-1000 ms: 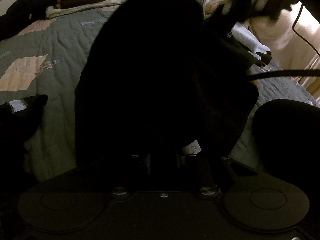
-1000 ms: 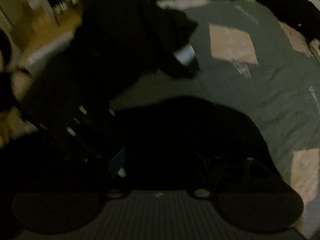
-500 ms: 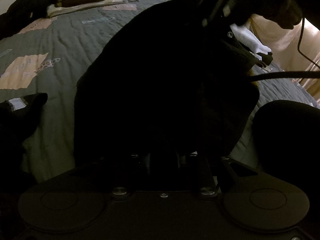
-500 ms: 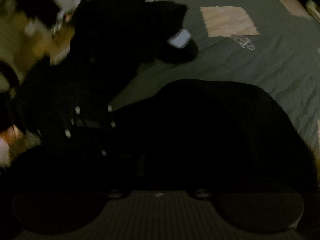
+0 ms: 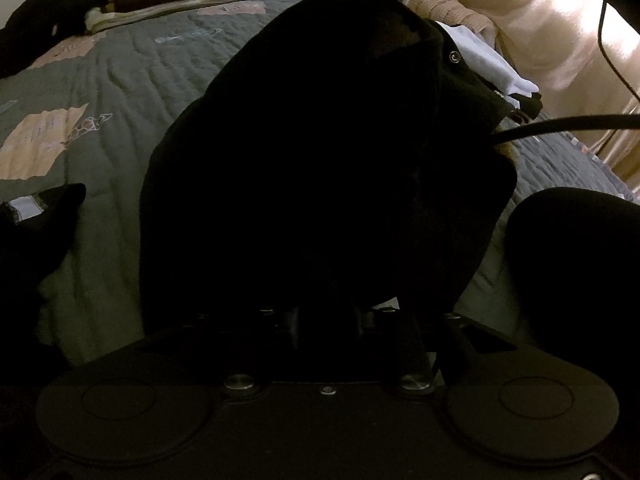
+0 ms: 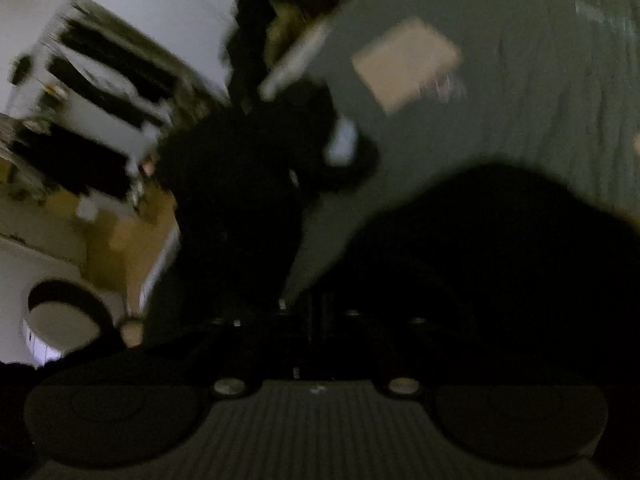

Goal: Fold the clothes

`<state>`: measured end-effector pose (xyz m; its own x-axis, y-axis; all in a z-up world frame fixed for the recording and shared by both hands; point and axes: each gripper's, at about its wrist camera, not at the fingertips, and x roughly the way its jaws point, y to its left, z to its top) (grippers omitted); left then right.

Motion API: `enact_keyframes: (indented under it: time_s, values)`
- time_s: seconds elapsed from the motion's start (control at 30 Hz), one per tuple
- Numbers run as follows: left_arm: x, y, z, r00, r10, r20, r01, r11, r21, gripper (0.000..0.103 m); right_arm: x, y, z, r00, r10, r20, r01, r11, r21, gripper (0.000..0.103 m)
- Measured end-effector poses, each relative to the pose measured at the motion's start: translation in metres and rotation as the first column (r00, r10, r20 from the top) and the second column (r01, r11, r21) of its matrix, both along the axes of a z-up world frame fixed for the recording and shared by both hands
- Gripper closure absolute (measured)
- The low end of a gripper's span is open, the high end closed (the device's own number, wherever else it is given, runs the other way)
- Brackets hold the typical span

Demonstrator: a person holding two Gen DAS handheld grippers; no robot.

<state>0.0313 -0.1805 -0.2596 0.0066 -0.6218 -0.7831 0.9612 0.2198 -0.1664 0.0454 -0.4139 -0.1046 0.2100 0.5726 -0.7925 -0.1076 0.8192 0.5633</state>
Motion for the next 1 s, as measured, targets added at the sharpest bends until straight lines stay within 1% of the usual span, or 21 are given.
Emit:
enact_keyframes:
  time_s: [0.03, 0.07, 0.13, 0.2, 0.23, 0.3, 0.33, 0.37, 0.4, 0.5, 0.6, 0.63, 0.67, 0.7, 0.73, 0.77, 0.87, 1.0]
  values:
    - [0.0, 0.0, 0.0, 1.0, 0.0, -0.001, 0.0, 1.0, 0.0, 0.078, -0.001, 0.003, -0.004, 1.0, 0.013, -0.013, -0.013, 0.999, -0.03, 0.096]
    - [0.001, 0.0, 0.0, 1.0, 0.0, -0.002, 0.0, 1.0, -0.001, 0.078, -0.003, 0.005, -0.009, 0.999, 0.027, -0.034, -0.029, 0.998, -0.062, 0.093]
    - [0.001, 0.0, 0.0, 1.0, 0.0, -0.005, 0.0, 1.0, -0.002, 0.078, -0.005, 0.005, -0.016, 0.997, 0.026, -0.076, -0.032, 0.996, -0.084, 0.086]
    - [0.0, -0.001, -0.001, 1.0, -0.002, -0.005, 0.002, 1.0, -0.002, 0.077, -0.005, 0.0, -0.023, 0.995, -0.002, -0.102, -0.005, 0.998, -0.066, 0.073]
    - [0.0, -0.001, -0.001, 1.0, -0.004, -0.006, 0.004, 1.0, -0.002, 0.077, -0.003, -0.002, -0.03, 0.992, -0.021, -0.126, 0.016, 0.999, -0.04, 0.069]
    - [-0.001, -0.002, -0.001, 1.0, -0.009, -0.002, 0.009, 1.0, -0.002, 0.077, 0.001, -0.008, -0.045, 0.981, -0.06, -0.184, 0.064, 0.998, 0.021, 0.053]
    - [-0.002, -0.003, -0.001, 1.0, -0.011, 0.001, 0.011, 1.0, -0.003, 0.077, 0.005, -0.011, -0.053, 0.973, -0.089, -0.213, 0.095, 0.995, 0.018, 0.051]
    - [-0.004, -0.003, 0.0, 1.0, -0.013, 0.002, 0.013, 1.0, -0.005, 0.077, 0.007, -0.012, -0.059, 0.968, -0.109, -0.228, 0.11, 0.994, -0.007, 0.048]
    - [-0.004, -0.003, 0.0, 1.0, -0.015, 0.002, 0.015, 1.0, -0.009, 0.077, 0.008, -0.012, -0.065, 0.964, -0.113, -0.242, 0.108, 0.994, -0.034, 0.045]
    - [-0.006, -0.002, 0.001, 1.0, -0.018, -0.003, 0.018, 1.0, -0.017, 0.077, 0.007, -0.011, -0.079, 0.956, -0.109, -0.272, 0.088, 0.992, -0.087, 0.043]
    - [-0.006, -0.003, -0.001, 1.0, -0.022, -0.002, 0.022, 1.0, -0.013, 0.077, 0.002, -0.01, -0.087, 0.952, -0.112, -0.287, 0.092, 0.992, -0.081, 0.043]
    - [-0.005, -0.003, -0.001, 1.0, -0.022, -0.001, 0.022, 1.0, -0.013, 0.077, -0.001, -0.009, -0.088, 0.957, -0.109, -0.27, 0.096, 0.993, -0.061, 0.044]
    - [-0.005, -0.003, -0.001, 1.0, -0.021, -0.001, 0.021, 1.0, -0.013, 0.077, -0.004, -0.008, -0.088, 0.963, -0.105, -0.25, 0.096, 0.994, -0.049, 0.05]
    - [-0.005, -0.003, -0.001, 1.0, -0.022, 0.0, 0.022, 1.0, -0.012, 0.077, -0.006, -0.007, -0.088, 0.967, -0.1, -0.232, 0.093, 0.995, -0.043, 0.068]
    - [-0.005, -0.003, -0.001, 1.0, -0.022, 0.002, 0.022, 1.0, -0.01, 0.077, -0.008, -0.006, -0.088, 0.97, -0.098, -0.224, 0.093, 0.995, -0.034, 0.078]
    - [-0.006, -0.003, -0.001, 1.0, -0.021, 0.005, 0.021, 1.0, -0.007, 0.077, -0.01, -0.005, -0.089, 0.971, -0.098, -0.22, 0.095, 0.995, -0.024, 0.092]
    - [-0.005, -0.002, -0.001, 1.0, -0.011, 0.002, 0.011, 1.0, -0.008, 0.077, -0.014, -0.013, -0.085, 0.968, -0.143, -0.206, 0.157, 0.986, 0.052, 0.093]
    - [-0.004, -0.001, -0.001, 1.0, -0.001, -0.004, 0.001, 1.0, -0.021, 0.072, -0.021, -0.027, -0.066, 0.961, -0.225, -0.162, 0.253, 0.95, 0.182, 0.095]
